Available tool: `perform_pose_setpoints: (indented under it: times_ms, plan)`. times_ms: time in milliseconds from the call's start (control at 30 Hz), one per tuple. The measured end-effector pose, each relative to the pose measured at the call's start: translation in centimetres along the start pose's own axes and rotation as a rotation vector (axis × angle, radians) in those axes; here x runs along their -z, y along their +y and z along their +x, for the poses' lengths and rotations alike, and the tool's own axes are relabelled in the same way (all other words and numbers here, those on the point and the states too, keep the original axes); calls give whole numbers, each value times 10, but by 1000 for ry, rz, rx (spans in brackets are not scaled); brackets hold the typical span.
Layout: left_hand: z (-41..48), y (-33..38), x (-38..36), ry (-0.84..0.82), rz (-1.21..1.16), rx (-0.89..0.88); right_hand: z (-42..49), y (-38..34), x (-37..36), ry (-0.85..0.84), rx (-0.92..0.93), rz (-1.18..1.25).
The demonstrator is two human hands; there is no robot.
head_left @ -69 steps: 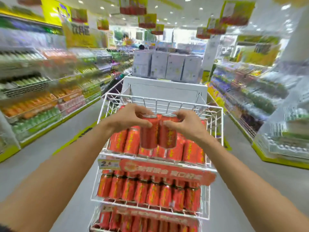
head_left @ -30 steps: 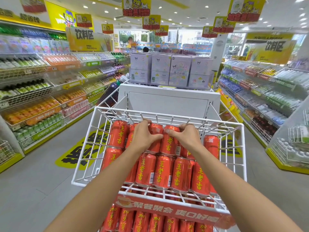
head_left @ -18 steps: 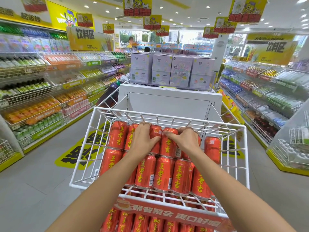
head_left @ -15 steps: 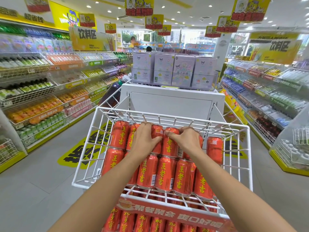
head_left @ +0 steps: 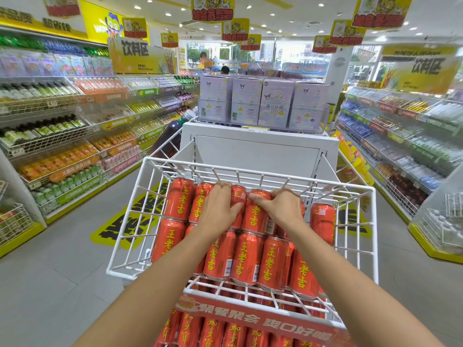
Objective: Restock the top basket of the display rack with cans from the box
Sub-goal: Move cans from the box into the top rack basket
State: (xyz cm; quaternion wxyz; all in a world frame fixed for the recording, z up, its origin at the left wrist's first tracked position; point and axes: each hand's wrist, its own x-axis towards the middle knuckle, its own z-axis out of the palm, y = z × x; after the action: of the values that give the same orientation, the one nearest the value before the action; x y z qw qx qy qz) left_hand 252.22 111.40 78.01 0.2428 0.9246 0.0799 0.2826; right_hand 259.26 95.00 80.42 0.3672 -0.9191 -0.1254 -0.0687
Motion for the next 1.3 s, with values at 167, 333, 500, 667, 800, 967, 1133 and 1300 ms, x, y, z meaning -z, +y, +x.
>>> perform_pose_setpoints:
  times_ms: [167,333,500,667,800,967,1133,1300]
  plan:
    - [-4,0,1,78,18,-4,0,4,-3,3,-6,35]
    - [-11,5,0,157,30,-27,-2,9,-5,25,-1,94]
    - [-17,13,-5,189,109,-14,-6,14,-6,41,51,102]
    - [-21,20,-11,177,119,46,-4,15,-5,-6,44,114]
    - [-17,10,-6,161,34,67,-1,16,3,-80,47,121]
    - [-21,4,-1,180,26,32,1,16,9,-149,60,77]
    - [-34,-2,-4,211,71,-45,1,18,4,-126,52,118]
    - [-36,5,5,123,101,-23,-8,14,8,-123,60,105]
